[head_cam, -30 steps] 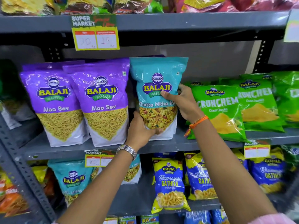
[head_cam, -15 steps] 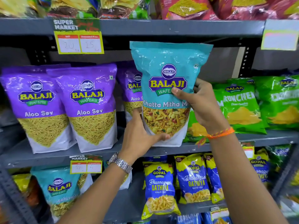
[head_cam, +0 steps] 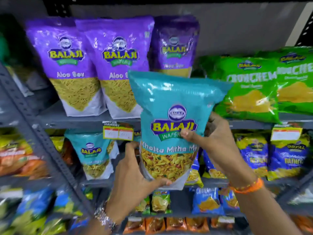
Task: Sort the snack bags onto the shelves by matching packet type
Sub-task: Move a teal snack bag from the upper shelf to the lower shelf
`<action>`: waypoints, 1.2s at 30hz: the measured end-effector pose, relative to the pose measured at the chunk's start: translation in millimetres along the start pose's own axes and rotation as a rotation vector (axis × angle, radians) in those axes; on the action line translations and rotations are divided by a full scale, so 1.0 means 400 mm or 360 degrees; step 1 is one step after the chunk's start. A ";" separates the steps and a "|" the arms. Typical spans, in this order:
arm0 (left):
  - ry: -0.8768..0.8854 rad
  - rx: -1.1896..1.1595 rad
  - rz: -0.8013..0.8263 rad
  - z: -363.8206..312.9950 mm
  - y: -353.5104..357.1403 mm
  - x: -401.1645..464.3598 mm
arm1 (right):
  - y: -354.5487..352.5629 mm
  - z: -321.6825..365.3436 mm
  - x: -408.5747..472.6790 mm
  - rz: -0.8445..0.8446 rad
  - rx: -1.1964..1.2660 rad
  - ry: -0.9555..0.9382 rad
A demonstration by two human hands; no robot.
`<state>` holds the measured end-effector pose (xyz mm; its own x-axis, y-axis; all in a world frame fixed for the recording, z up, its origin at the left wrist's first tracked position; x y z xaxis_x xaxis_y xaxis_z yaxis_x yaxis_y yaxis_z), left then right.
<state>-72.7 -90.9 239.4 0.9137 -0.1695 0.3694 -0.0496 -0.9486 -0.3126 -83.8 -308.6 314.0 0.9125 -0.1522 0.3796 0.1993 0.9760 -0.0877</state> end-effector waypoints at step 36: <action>-0.0524 0.0083 0.0045 0.694 0.066 0.152 | 0.297 -0.654 0.204 0.0173 -0.0295 0.0584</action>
<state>93.6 -52.0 10.5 0.9940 -0.0922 0.0597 -0.0641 -0.9282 -0.3664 107.7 -245.7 93.6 0.9917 -0.1279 0.0089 0.1251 0.9500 -0.2860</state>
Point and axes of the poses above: each hand's wrist, its own x-axis towards the middle knuckle, its own y-axis out of the palm, z = x × y, the point moved 7 cm from there along x, towards the middle knuckle, and after that the axes turned 13 degrees about -x, right-handed, at the moved point
